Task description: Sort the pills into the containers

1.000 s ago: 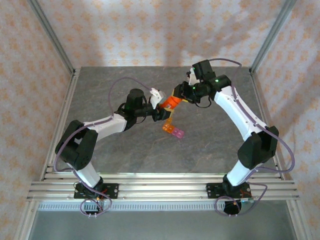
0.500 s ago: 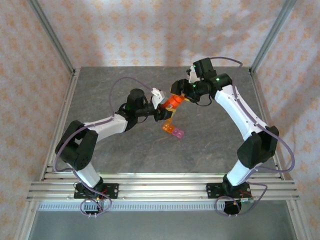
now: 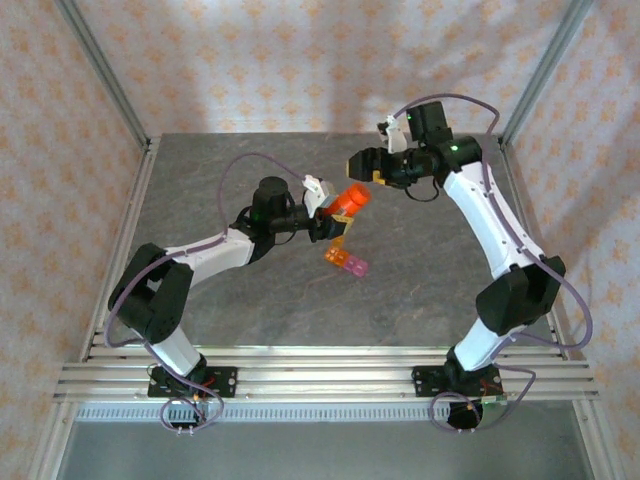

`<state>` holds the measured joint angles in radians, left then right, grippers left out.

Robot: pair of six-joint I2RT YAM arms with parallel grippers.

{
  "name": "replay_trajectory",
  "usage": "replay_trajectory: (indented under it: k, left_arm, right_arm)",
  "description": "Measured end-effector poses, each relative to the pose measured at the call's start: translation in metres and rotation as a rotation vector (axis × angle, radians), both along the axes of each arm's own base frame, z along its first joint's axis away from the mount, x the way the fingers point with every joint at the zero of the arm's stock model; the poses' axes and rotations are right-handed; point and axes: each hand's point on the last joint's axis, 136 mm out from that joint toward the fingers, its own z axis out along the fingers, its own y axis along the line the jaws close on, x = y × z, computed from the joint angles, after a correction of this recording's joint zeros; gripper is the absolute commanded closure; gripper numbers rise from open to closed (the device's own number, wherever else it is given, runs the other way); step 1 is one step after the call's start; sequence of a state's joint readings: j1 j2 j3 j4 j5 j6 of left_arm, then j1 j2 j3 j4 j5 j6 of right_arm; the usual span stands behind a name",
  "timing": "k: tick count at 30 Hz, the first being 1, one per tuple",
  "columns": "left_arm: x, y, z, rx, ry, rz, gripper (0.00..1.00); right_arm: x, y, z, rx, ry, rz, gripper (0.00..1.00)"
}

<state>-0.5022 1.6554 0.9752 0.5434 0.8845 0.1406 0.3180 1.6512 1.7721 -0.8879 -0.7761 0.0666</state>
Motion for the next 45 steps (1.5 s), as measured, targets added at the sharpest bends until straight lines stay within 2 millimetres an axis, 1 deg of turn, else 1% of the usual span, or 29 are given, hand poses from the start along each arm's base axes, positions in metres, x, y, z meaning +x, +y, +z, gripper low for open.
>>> replay_trajectory:
  k: [5, 10, 12, 18, 22, 24, 29, 31, 37, 41, 45]
  left_arm:
    - [-0.001, 0.000, 0.002, -0.003, -0.002, -0.007, 1.00]
    - [-0.004, 0.000, 0.005, -0.009, -0.008, -0.016, 1.00]
    - [-0.004, 0.000, 0.006, -0.010, -0.009, -0.019, 1.00]
    - [-0.005, -0.001, 0.006, -0.011, -0.009, -0.025, 1.00]
    - [-0.005, -0.001, 0.006, -0.011, -0.008, -0.024, 1.00]
    - [-0.005, -0.001, 0.006, -0.010, -0.007, -0.024, 1.00]
    - [-0.006, 0.000, 0.004, -0.005, 0.003, -0.024, 1.00]
    - [-0.006, 0.000, 0.003, -0.004, 0.006, -0.024, 1.00]
    - [-0.006, 0.000, -0.001, 0.006, 0.023, -0.019, 1.00]
    - [-0.004, 0.003, -0.008, 0.025, 0.040, 0.003, 1.00]
    - [-0.001, 0.005, -0.019, 0.072, 0.018, 0.036, 1.00]
  right_arm:
    - [-0.016, -0.003, 0.005, -0.039, -0.070, 0.107, 0.22]
    - [-0.027, -0.003, -0.001, -0.058, -0.068, 0.175, 0.25]
    - [-0.029, -0.003, -0.002, -0.062, -0.068, 0.190, 0.26]
    - [-0.031, -0.003, -0.006, -0.053, -0.058, 0.215, 0.34]
    - [-0.030, -0.002, -0.012, -0.041, -0.036, 0.226, 0.38]
    - [-0.031, 0.000, -0.015, -0.032, -0.022, 0.234, 0.42]
    - [-0.031, 0.004, -0.018, -0.011, -0.004, 0.252, 0.56]
    - [-0.031, 0.003, -0.019, -0.005, 0.002, 0.253, 0.59]
    - [-0.030, 0.004, -0.027, 0.022, 0.048, 0.221, 0.63]
    - [-0.026, 0.004, -0.035, 0.061, 0.104, 0.151, 0.63]
    - [-0.022, 0.004, -0.047, 0.092, 0.186, 0.051, 0.63]
